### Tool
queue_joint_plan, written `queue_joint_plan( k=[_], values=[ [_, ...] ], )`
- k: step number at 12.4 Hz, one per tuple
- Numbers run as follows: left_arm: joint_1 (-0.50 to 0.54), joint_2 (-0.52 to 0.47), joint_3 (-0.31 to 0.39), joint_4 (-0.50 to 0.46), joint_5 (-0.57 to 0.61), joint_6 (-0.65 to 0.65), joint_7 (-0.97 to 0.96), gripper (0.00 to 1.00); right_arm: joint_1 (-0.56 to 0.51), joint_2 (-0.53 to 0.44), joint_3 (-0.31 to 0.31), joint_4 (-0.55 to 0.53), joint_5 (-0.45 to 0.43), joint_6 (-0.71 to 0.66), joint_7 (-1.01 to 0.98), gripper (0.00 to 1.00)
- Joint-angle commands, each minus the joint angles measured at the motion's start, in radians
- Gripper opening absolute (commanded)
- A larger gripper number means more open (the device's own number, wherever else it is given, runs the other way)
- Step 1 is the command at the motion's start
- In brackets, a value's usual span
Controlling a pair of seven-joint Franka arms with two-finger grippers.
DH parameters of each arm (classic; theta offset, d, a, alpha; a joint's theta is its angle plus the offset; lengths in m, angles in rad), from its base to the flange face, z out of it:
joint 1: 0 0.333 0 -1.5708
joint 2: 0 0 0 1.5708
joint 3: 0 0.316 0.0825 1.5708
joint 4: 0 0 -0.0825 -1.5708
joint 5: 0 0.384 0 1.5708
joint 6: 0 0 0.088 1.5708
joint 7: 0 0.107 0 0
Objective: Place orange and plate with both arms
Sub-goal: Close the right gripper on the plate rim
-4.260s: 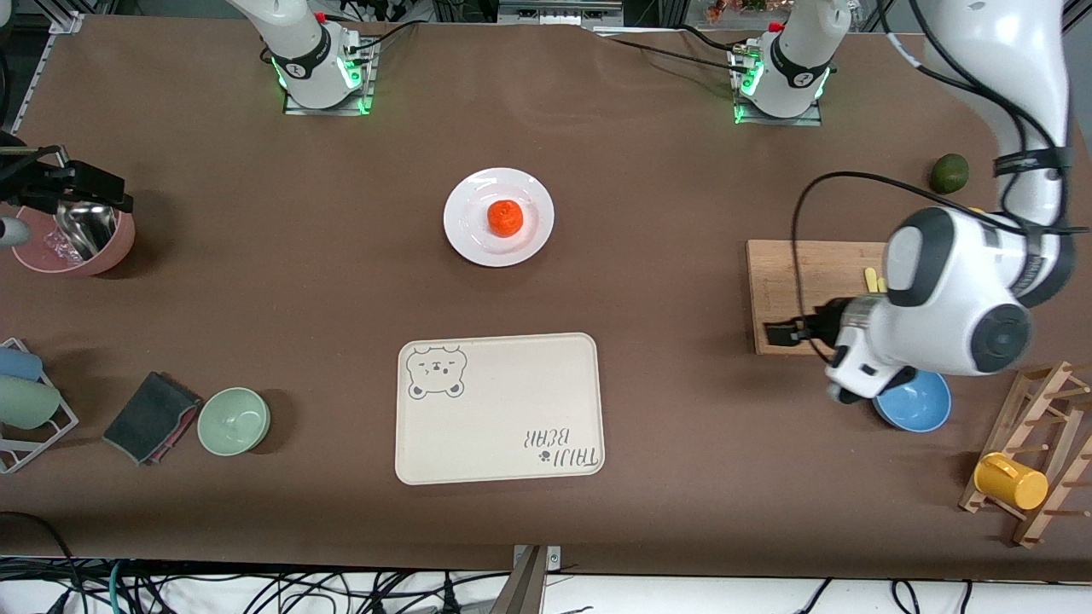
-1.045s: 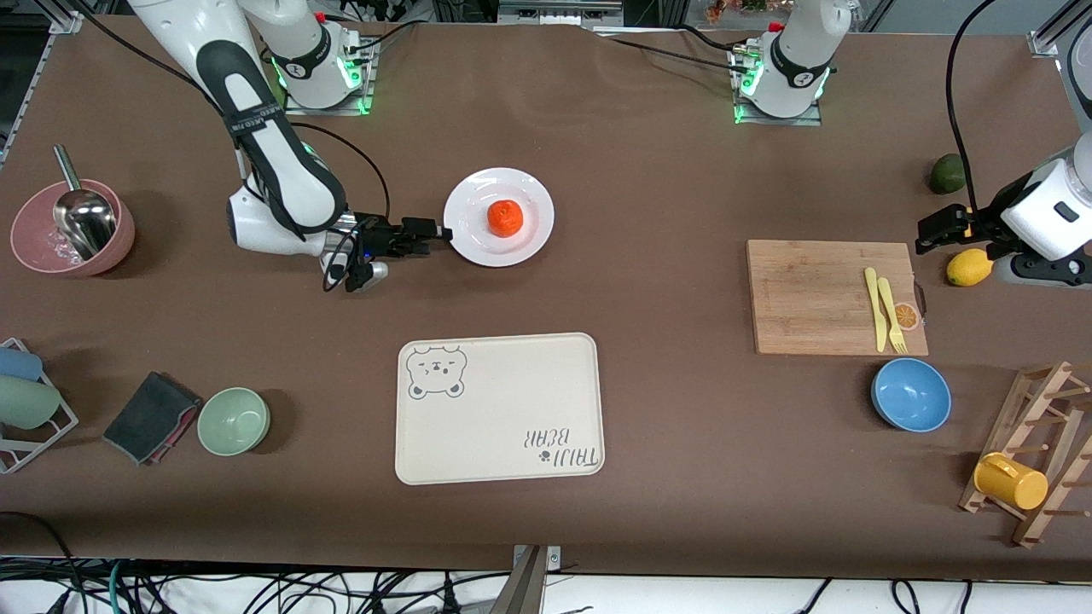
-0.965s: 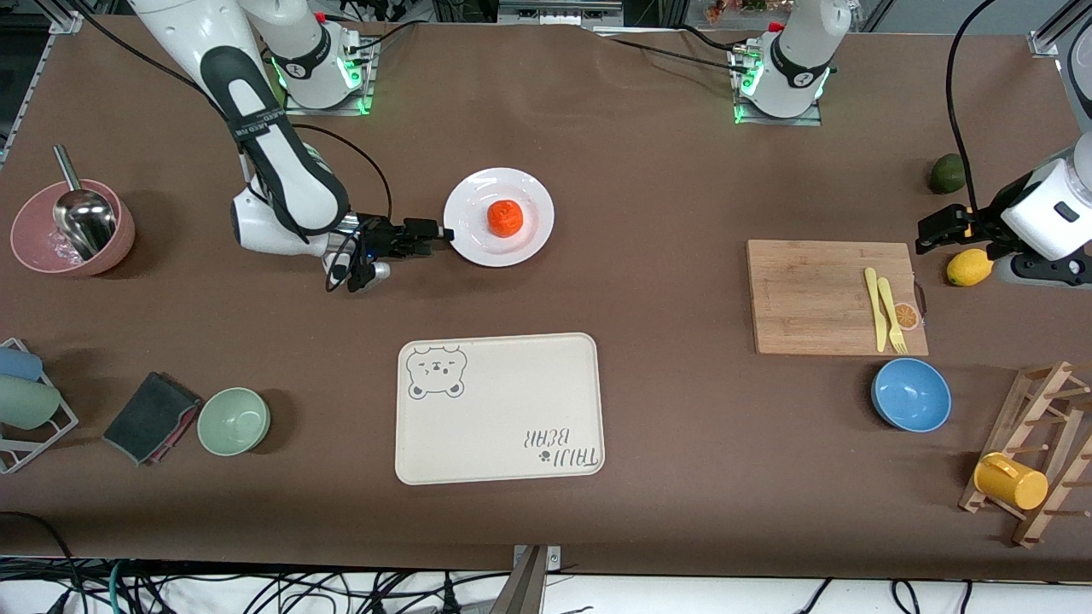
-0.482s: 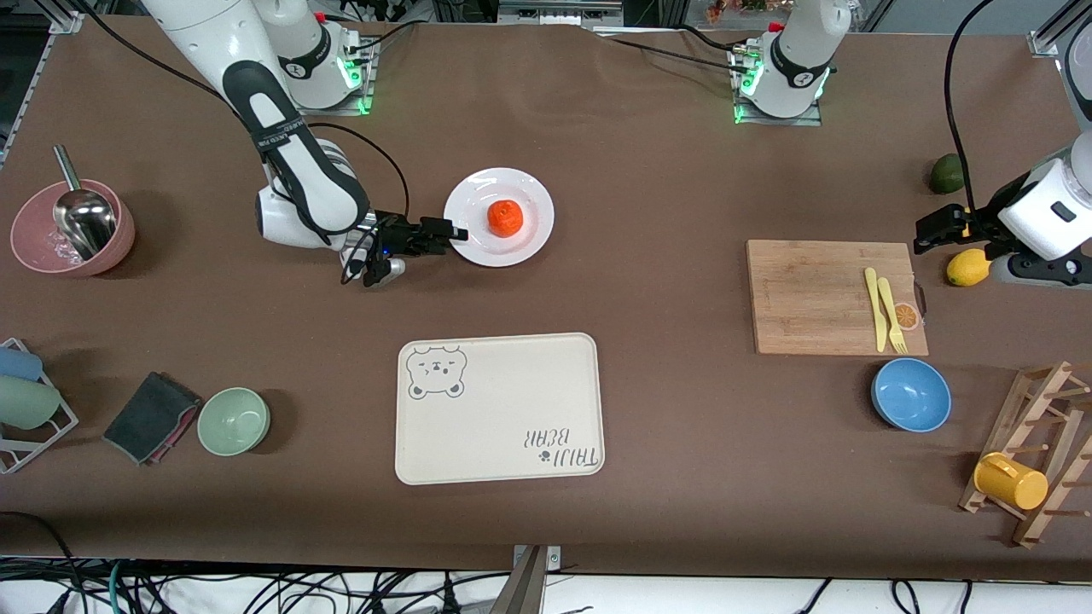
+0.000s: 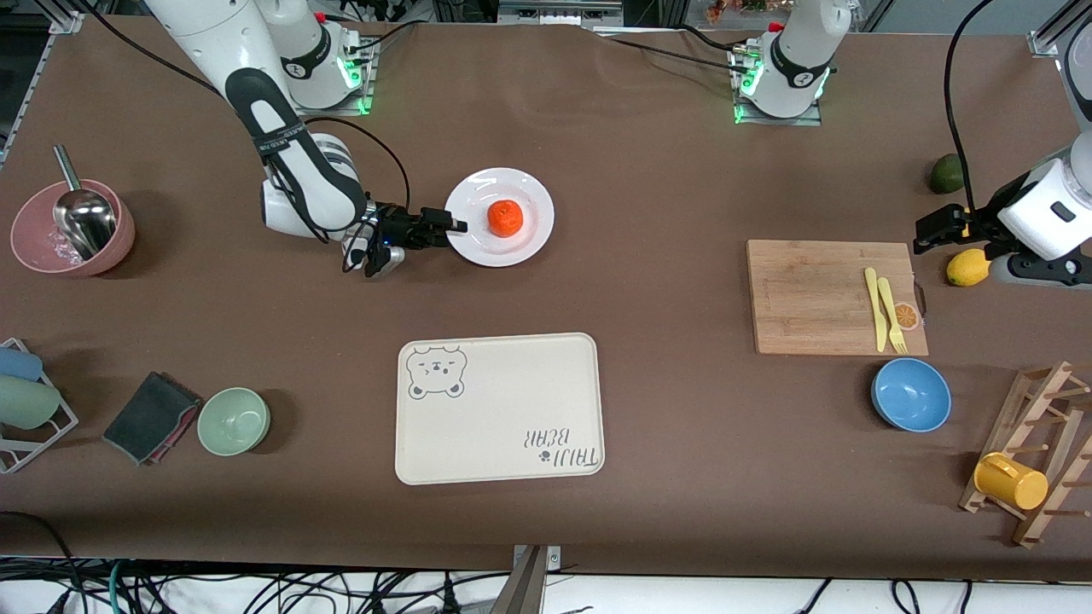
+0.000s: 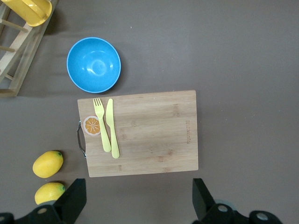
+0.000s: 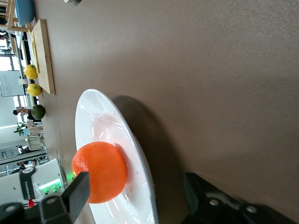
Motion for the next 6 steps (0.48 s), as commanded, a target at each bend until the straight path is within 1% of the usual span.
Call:
queue_joint_plan(
  k=[1,4,6],
  values=[
    [-0.007,-0.004,0.001,-0.002,0.026,0.006,0.000,1.00,-0.007,-0.024,0.014,-0.034,0.022,0.013,-0.026,0.73],
    [-0.007,-0.004,0.001,-0.002,0.026,0.006,-0.002,1.00,-0.007,-0.044,0.017,-0.052,0.022,0.022,-0.026,0.60],
    [-0.007,-0.004,0.001,-0.002,0.026,0.006,0.000,1.00,-0.007,-0.056,0.017,-0.069,0.022,0.022,-0.028,0.54]
  ],
)
